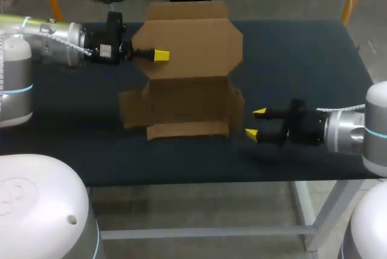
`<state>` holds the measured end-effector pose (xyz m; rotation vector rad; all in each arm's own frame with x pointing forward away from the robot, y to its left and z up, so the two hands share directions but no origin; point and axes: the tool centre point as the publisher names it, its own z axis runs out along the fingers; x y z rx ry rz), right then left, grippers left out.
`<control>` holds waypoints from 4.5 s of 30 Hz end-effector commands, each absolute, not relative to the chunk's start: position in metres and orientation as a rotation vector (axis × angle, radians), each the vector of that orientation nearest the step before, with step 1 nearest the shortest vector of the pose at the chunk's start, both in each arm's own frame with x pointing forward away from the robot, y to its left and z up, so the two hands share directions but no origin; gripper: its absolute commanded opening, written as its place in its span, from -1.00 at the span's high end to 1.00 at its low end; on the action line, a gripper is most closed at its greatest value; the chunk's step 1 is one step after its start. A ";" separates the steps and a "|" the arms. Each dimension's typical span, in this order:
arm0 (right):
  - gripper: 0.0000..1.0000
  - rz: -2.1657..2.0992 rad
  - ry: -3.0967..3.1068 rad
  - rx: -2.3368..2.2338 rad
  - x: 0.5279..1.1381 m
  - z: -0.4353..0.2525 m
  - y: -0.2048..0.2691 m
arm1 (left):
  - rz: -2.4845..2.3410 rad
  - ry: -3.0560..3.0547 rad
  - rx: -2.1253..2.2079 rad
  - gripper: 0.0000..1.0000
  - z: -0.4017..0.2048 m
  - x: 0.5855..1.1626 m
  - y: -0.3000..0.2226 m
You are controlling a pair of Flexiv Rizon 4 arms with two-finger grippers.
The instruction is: Assemble the packaging by folding the flat box into shape, placing the metal phone stand inside, and closing the box properly
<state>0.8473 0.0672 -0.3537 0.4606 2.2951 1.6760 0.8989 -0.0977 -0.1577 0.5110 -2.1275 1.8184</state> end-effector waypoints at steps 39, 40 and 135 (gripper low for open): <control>-0.16 1.669 2.296 0.454 0.830 -0.350 0.053 | 1.772 -2.025 0.410 1.00 -0.173 0.930 -0.112; -0.18 1.670 2.294 0.454 0.829 -0.349 0.052 | 1.775 -2.024 0.405 1.00 -0.173 0.930 -0.112; -1.00 1.704 2.318 0.520 0.815 -0.357 0.043 | 1.915 -2.456 -0.060 1.00 -0.223 0.849 -0.105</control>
